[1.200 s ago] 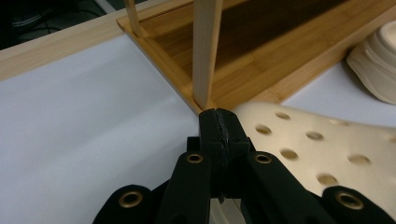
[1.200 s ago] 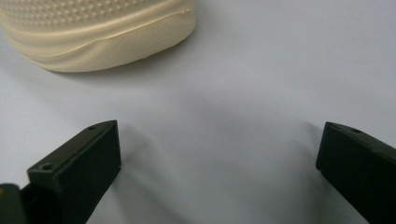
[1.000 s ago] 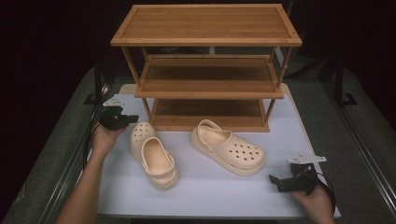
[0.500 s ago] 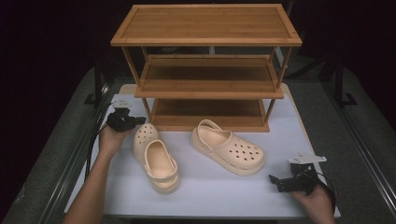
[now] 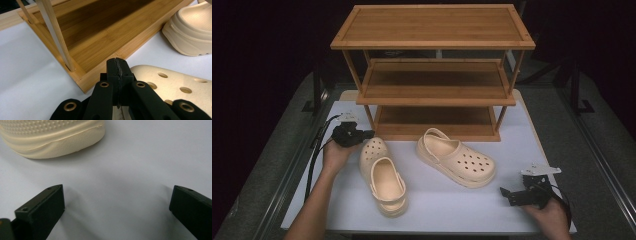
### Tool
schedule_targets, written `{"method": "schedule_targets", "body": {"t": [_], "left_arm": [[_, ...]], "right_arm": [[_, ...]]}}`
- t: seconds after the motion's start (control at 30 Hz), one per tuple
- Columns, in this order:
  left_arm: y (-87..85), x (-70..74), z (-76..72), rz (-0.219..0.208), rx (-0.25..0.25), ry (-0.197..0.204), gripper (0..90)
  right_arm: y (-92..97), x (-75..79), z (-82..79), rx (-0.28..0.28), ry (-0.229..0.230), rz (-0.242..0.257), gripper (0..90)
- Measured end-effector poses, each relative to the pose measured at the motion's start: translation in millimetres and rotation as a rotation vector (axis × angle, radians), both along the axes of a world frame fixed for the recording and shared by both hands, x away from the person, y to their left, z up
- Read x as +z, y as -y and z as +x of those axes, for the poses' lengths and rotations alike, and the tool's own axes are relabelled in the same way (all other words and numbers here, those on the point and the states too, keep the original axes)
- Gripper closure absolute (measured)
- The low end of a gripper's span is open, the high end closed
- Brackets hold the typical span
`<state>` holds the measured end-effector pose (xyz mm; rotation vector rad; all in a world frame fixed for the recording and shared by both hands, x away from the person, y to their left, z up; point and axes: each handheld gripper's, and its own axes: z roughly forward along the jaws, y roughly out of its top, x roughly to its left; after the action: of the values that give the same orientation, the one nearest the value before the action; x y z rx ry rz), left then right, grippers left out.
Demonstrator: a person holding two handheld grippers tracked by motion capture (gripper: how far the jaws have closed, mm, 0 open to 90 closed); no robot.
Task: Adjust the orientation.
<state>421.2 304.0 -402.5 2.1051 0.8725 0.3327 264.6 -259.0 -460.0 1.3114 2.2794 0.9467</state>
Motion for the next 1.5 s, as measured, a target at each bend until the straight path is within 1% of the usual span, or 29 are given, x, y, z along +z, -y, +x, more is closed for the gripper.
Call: {"method": "schedule_targets", "body": {"t": [0.1,0.13,0.17,0.27,0.3,0.33,0.37,0.5,0.53,0.57,0.6,0.7,0.8,0.83,0.97,1.2,1.3,1.37,1.5], "left_arm": [[-3.1,2.4,-1.7,-0.005,0.004,-0.005,90.0],[-6.9,6.0,-7.9,-0.018,0.016,0.011,90.0],[-10.1,8.0,-13.7,-0.031,0.019,0.016,90.0],[-18.1,10.9,-27.8,-0.015,0.028,0.023,90.0],[-18.1,10.9,-27.8,-0.015,0.028,0.023,90.0],[-22.1,11.6,-34.4,-0.011,0.033,0.018,90.0],[-28.7,11.0,-47.1,-0.009,0.04,0.019,90.0],[-37.2,2.9,-73.6,0.012,0.038,0.001,90.0],[-37.2,2.9,-73.6,0.012,0.038,0.001,90.0],[-39.7,-2.6,-84.7,0.024,0.039,-0.009,90.0],[-40.9,-6.6,-91.4,0.03,0.04,-0.018,90.0],[-40.1,-14.7,-103.4,0.037,0.036,-0.036,90.0],[-38.1,-16.8,-106.2,0.04,0.029,-0.039,90.0],[-34.7,-17.9,-104.9,0.042,0.024,-0.043,90.0],[-30.5,-21.1,-102.8,0.057,0.007,-0.054,90.0],[-30.1,-21.6,-100.5,0.056,0.011,-0.051,90.0],[-28.2,-19.4,-100.5,0.075,0.003,-0.047,90.0],[-28.1,-18.9,-101.0,0.072,0.004,-0.043,90.0],[-27.8,-19.5,-100.4,0.072,0.008,-0.05,90.0]], "right_arm": [[0.2,0.1,0.0,0.0,0.0,0.002,0.0],[0.4,0.0,0.0,0.001,0.001,0.003,0.0],[0.4,0.1,0.0,0.0,0.001,0.003,0.0],[0.7,0.1,0.0,0.0,-0.001,0.008,0.0],[0.7,0.1,0.1,0.001,0.0,0.007,0.0],[0.7,0.1,0.1,0.001,0.0,0.007,0.0],[0.4,0.1,0.0,0.001,0.001,0.003,0.0],[-0.1,0.0,-0.1,0.0,0.0,0.0,0.0],[0.0,0.1,-0.1,0.0,0.0,0.0,0.0],[0.0,0.0,-0.1,0.0,0.0,0.001,0.0],[0.2,0.2,-0.1,0.001,-0.001,0.0,0.0],[-0.1,0.1,-0.2,0.0,-0.001,0.0,0.0],[-0.1,0.1,-0.2,0.0,-0.001,-0.001,0.0],[-0.1,0.1,-0.1,0.001,0.0,-0.002,0.0],[-0.1,0.1,-0.1,0.0,-0.001,-0.001,0.0],[-0.1,0.1,0.0,0.001,0.001,-0.003,0.0],[-0.2,0.1,0.0,0.0,-0.001,-0.002,0.0],[-0.2,0.1,-0.1,0.0,-0.002,-0.002,0.0],[-0.1,0.1,0.0,0.0,-0.001,-0.001,0.0]]}}
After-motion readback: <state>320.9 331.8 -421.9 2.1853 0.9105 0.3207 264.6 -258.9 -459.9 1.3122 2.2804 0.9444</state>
